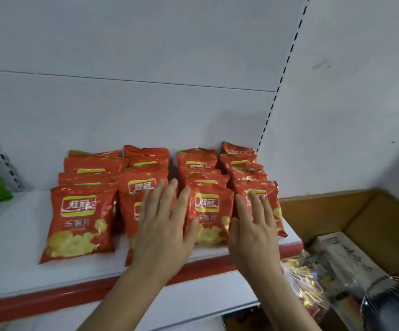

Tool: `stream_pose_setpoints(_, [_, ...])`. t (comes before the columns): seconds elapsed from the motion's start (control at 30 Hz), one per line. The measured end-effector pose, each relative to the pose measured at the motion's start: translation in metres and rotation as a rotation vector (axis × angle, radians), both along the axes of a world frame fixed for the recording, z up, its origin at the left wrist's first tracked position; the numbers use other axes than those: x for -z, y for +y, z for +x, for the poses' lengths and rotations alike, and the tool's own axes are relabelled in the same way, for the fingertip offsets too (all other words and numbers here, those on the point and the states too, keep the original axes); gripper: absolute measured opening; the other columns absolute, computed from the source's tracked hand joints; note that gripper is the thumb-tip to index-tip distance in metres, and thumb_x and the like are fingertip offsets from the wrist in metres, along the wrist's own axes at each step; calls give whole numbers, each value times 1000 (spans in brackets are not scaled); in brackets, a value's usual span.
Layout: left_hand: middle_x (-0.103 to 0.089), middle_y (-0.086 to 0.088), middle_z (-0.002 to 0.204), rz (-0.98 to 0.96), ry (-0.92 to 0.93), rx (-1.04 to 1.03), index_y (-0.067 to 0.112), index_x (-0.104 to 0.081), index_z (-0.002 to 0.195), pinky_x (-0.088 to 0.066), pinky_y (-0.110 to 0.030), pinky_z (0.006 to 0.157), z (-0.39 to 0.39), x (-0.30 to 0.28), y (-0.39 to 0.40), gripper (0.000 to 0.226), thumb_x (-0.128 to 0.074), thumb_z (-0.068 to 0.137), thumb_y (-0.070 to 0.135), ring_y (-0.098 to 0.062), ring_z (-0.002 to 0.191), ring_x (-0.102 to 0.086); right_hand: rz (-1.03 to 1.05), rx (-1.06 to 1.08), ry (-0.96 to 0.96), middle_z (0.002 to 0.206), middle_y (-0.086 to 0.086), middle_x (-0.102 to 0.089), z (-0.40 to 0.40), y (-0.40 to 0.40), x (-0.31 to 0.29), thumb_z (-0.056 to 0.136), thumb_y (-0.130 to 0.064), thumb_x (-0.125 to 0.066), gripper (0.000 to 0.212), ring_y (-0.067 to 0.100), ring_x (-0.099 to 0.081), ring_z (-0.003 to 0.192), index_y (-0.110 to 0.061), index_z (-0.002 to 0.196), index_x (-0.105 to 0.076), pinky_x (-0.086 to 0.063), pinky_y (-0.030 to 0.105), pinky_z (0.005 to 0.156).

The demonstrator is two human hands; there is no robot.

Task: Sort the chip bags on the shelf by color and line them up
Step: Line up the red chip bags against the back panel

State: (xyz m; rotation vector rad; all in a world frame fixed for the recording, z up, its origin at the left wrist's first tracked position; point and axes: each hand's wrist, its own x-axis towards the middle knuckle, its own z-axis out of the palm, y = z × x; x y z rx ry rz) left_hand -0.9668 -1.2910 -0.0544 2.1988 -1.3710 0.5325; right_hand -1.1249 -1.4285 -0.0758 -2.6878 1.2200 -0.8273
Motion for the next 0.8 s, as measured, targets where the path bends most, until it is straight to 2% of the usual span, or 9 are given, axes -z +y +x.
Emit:
stream_pose_setpoints(0.1, [-38, -6, 166, 73, -51, 82, 18, -47, 156, -23, -55, 128, -34, -2, -50, 58, -38, 106, 48, -26, 160, -22, -18, -29, 111, 173, 12, -25, -31, -55, 1, 103, -38, -36, 60, 38, -10, 162, -22, 161, -36, -27, 63, 126])
stream_pose_setpoints(0.17, [-40, -5, 165, 119, -62, 98, 19, -48, 155, -21, -53, 129, -49, -2, -77, 57, -36, 107, 47, -25, 159, -23, -25, -80, 245, 177, 6, -8, -39, -82, 4, 106, -45, -38, 63, 35, 7, 164, -29, 165, -24, -20, 61, 129])
stream_pose_setpoints(0.23, [-40, -6, 165, 165, -84, 83, 19, -46, 156, -19, -52, 130, -59, -2, -98, 56, -36, 109, 47, -26, 159, -24, -27, -146, 327, 178, 0, 3, -42, -102, 9, 106, -60, -31, 67, 32, 17, 162, -36, 167, -14, -11, 57, 131])
stream_pose_setpoints(0.37, [-33, -8, 169, 271, -84, 69, 19, -39, 160, -17, -53, 130, -74, 4, -127, 59, -32, 109, 47, -28, 160, -19, -20, -214, 364, 178, -4, -1, -54, -118, 15, 104, -70, -15, 69, 30, 16, 163, -40, 167, -17, -9, 54, 132])
stream_pose_setpoints(0.47, [-36, -10, 168, 322, -114, 62, 18, -43, 158, -20, -54, 129, -80, 14, -137, 62, -27, 107, 48, -30, 160, -22, -2, -270, 319, 178, -8, -3, -64, -124, 15, 106, -68, -14, 67, 26, 16, 163, -41, 167, -18, -9, 50, 133])
stream_pose_setpoints(0.53, [-40, -12, 165, 328, -122, 57, 17, -48, 155, -23, -56, 128, -81, 20, -142, 60, -31, 106, 49, -32, 158, -25, 13, -309, 220, 177, -7, -13, -65, -131, 7, 109, -59, -21, 59, 24, 7, 164, -40, 164, -28, -17, 50, 132])
stream_pose_setpoints(0.63, [-38, -14, 166, 322, -104, 66, 17, -50, 153, -23, -58, 127, -81, 25, -153, 62, -34, 108, 55, -34, 159, -23, -4, -287, 68, 169, -3, -36, -57, -153, -15, 112, -46, -29, 50, 27, -18, 162, -30, 159, -40, -35, 54, 125])
stream_pose_setpoints(0.73, [-38, -16, 166, 335, -104, 65, 16, -52, 153, -24, -60, 126, -85, 30, -161, 70, -27, 107, 63, -35, 158, -25, -42, -281, 130, 165, -1, -41, -36, -180, -35, 111, -42, -37, 48, 30, -28, 156, -28, 156, -41, -42, 54, 119])
stream_pose_setpoints(0.8, [-42, -17, 163, 359, -121, 52, 16, -53, 151, -21, -63, 126, -87, 34, -163, 70, -32, 105, 64, -37, 157, -27, -43, -281, 190, 160, -3, -48, -17, -197, -42, 109, -47, -37, 49, 28, -36, 150, -30, 154, -44, -46, 54, 114])
